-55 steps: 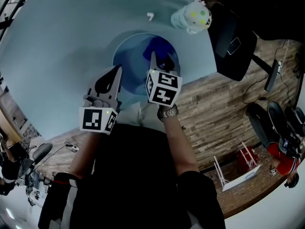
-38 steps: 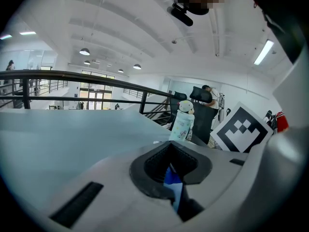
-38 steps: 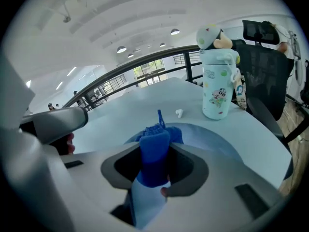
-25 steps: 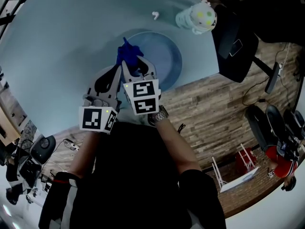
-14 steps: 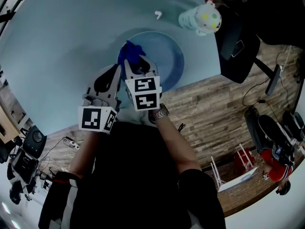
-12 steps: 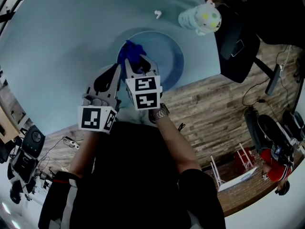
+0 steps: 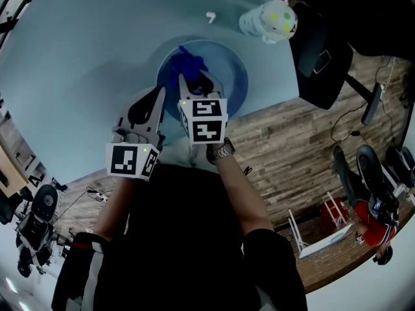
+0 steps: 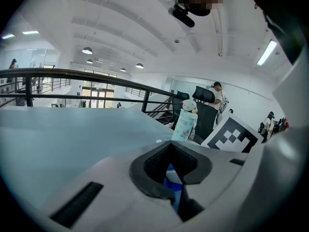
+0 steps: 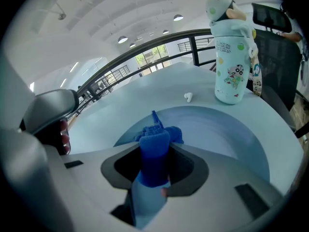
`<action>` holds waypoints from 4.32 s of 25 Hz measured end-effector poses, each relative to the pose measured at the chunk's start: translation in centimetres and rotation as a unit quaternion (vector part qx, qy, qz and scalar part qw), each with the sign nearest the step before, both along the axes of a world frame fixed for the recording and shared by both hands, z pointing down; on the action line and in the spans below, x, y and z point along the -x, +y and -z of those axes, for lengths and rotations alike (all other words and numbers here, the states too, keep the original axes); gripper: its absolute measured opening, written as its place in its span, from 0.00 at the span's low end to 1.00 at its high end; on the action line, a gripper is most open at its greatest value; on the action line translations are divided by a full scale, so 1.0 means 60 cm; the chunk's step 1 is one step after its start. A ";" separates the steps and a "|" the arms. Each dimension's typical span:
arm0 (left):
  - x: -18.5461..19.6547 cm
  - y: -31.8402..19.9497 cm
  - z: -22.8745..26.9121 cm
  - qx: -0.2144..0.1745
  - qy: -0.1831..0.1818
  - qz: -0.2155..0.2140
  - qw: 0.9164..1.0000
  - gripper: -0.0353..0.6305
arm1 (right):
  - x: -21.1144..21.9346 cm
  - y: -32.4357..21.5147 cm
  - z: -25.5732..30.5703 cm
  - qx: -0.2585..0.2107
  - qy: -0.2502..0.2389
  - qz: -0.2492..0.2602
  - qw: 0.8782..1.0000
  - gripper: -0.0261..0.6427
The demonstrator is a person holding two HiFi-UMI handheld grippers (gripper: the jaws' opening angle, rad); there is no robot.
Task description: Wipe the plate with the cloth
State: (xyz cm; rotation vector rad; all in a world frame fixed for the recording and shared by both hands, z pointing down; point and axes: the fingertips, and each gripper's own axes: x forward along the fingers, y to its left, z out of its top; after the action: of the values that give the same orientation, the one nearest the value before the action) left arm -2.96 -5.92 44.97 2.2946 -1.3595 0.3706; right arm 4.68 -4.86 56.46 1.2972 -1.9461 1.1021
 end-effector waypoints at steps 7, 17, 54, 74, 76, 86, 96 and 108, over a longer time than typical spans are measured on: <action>-0.006 0.004 -0.002 0.001 -0.001 -0.005 1.000 0.05 | -0.047 -0.004 0.000 0.000 0.016 -0.031 0.999 0.22; -0.021 0.006 0.003 -0.004 0.005 -0.013 1.000 0.05 | -0.109 -0.001 -0.003 0.008 0.041 -0.072 0.996 0.22; 0.003 0.047 0.031 -0.021 -0.011 -0.006 1.000 0.05 | -0.001 0.062 0.059 -0.011 0.013 -0.006 1.000 0.22; 0.017 0.053 0.022 -0.011 -0.017 0.018 1.000 0.05 | 0.063 0.092 -0.001 0.045 -0.003 0.061 0.997 0.22; 0.015 0.052 0.024 -0.011 -0.017 0.017 1.000 0.05 | 0.061 0.091 0.000 0.045 0.001 0.062 0.997 0.22; -0.014 0.053 0.027 -0.014 -0.013 -0.005 1.000 0.05 | 0.015 0.083 -0.001 0.044 0.017 0.038 0.998 0.22; -0.031 0.054 0.030 -0.018 -0.010 -0.021 1.000 0.05 | -0.061 0.073 -0.002 0.043 0.046 -0.011 0.998 0.22; -0.039 0.059 0.031 -0.018 -0.007 -0.030 0.999 0.05 | -0.130 0.066 -0.005 0.041 0.084 -0.051 0.994 0.22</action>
State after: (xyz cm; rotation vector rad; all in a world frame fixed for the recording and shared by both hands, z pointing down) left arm -0.62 -2.38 43.14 2.3701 -1.3166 0.3846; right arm 12.51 -0.88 56.74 1.4097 -1.7110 1.0736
